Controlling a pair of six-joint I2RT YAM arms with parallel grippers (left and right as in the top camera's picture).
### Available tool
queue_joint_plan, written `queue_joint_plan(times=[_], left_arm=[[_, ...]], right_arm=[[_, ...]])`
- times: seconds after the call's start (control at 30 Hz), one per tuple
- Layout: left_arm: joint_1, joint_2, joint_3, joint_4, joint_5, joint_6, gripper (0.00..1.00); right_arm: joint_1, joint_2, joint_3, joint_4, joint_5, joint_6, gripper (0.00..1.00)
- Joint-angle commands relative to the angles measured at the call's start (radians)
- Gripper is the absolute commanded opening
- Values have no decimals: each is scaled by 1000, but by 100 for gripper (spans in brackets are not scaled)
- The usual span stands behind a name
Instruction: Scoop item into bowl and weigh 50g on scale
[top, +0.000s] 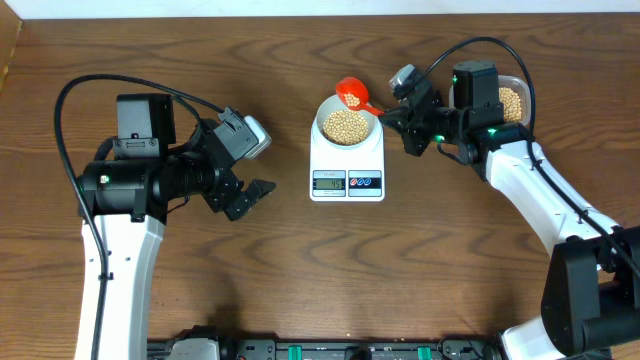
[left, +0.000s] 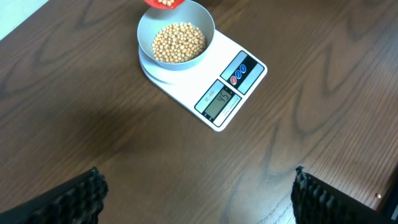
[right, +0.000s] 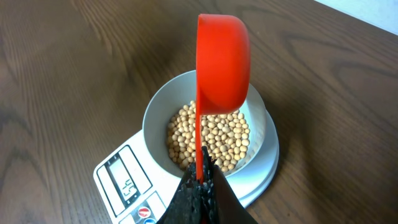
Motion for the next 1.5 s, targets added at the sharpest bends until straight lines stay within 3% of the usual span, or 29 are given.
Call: queue_joint_plan(times=[0.0, 1.47], left_arm=[[4, 7, 14, -3, -5, -6, 96], [4, 8, 14, -3, -5, -6, 96]], right_arm=[[7, -34, -3, 0, -21, 14, 1], [17, -48, -3, -12, 31, -2, 1]])
